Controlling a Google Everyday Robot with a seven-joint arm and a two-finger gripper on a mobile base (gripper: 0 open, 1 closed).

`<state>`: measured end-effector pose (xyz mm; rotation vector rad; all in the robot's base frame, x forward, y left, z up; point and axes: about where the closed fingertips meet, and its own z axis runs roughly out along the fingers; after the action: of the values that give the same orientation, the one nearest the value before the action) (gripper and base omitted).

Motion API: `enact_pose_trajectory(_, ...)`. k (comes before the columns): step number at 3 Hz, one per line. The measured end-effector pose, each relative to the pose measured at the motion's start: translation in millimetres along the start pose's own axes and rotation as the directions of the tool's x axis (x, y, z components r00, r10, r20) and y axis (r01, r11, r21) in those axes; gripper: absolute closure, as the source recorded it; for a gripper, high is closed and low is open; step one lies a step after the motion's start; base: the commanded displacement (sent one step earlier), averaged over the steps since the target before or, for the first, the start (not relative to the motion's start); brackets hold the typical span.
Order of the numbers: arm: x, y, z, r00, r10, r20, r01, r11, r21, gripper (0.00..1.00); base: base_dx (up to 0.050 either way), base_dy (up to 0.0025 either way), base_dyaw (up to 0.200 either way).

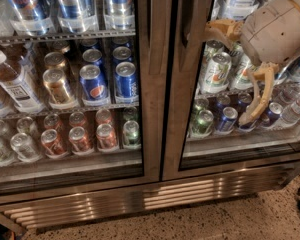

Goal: Open right fridge door

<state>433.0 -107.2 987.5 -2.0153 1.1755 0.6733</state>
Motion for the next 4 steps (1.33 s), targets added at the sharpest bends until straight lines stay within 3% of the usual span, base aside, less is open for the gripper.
enact_pose_trajectory(3,0.0,-3.4,-2.0,0.999,-0.029,0.026,0.030,0.9994,-0.016,0.00,0.000,0.00000,0.000)
enact_pose_trajectory(4,0.4,-8.3,-2.2,0.997,-0.046,0.065,0.046,0.9989,-0.005,0.00,0.000,0.00000,0.000)
